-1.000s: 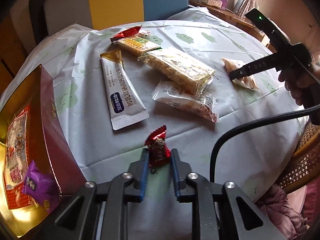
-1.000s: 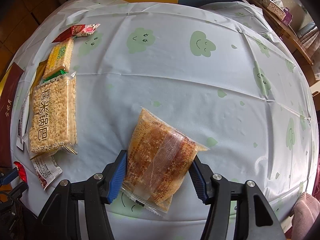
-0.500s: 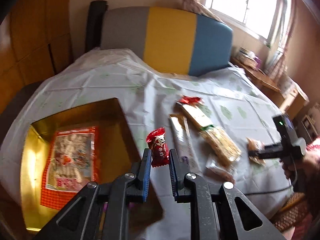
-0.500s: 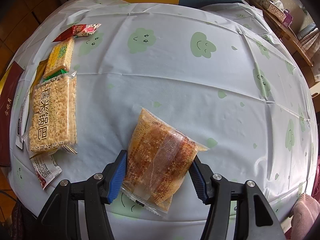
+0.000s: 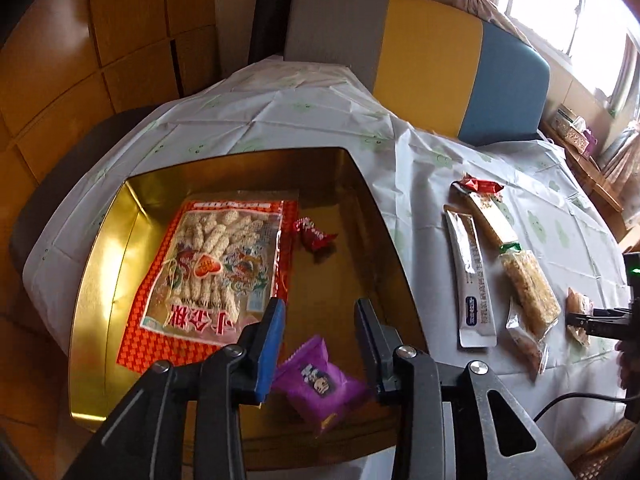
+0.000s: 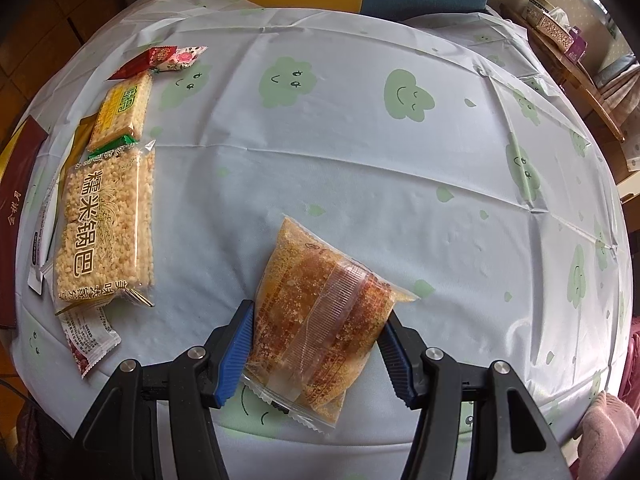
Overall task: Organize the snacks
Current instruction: 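Release the red candy into the tray with the left gripper while the right holds the pastry, then carry the clear pastry bag into the gold tray and open the right gripper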
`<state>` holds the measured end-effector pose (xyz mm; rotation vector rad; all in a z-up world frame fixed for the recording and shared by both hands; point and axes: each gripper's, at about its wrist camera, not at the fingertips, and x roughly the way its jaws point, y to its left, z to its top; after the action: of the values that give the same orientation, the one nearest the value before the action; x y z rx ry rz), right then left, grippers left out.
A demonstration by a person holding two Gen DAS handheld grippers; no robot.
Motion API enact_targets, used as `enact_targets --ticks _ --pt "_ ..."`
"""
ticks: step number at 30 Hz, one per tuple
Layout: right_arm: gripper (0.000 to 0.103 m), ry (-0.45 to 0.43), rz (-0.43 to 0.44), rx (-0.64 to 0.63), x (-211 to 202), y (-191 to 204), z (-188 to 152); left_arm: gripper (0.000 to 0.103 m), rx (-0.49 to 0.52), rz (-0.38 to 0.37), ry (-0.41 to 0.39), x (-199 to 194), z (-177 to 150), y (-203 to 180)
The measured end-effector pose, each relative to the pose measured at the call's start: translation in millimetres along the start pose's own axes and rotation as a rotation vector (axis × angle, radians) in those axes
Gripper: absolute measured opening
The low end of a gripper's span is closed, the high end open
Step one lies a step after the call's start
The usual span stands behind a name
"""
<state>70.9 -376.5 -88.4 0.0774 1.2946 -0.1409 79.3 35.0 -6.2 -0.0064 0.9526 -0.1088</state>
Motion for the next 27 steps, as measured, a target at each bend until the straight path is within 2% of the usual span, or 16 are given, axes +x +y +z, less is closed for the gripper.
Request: enact_targets --ticks 2,6,8,10,19,27 --pt "0.06 -0.007 -0.009 -0.006 -1.1 1.7 -0.3 0.045 0.005 0.042 0.001 -1.7 -7.1 -1.7" --pt "0.06 -0.039 -0.032 -0.019 -8.0 8.7 -1.1 0.048 -0.01 0.094 -0.01 -8.3 -16.7 2.2" --pt "0.06 -0.061 -0.028 -0.02 -13.5 11.8 -1.4 0.056 -0.016 0.121 -0.021 -12.4 -19.6 5.7" --pt "0.06 -0.093 -0.014 -0.022 -22.1 15.9 -2.3 0.057 -0.018 0.141 -0.041 -17.5 -22.3 9.0" --pt "0.06 -0.223 0.106 -0.063 -69.1 45.7 -9.4 0.063 -0.052 0.162 -0.057 -27.4 -27.0 26.3" --pt "0.06 -0.276 0.251 -0.237 -100.5 129.9 -7.8 0.063 -0.088 0.168 -0.052 -30.0 -30.4 38.3"
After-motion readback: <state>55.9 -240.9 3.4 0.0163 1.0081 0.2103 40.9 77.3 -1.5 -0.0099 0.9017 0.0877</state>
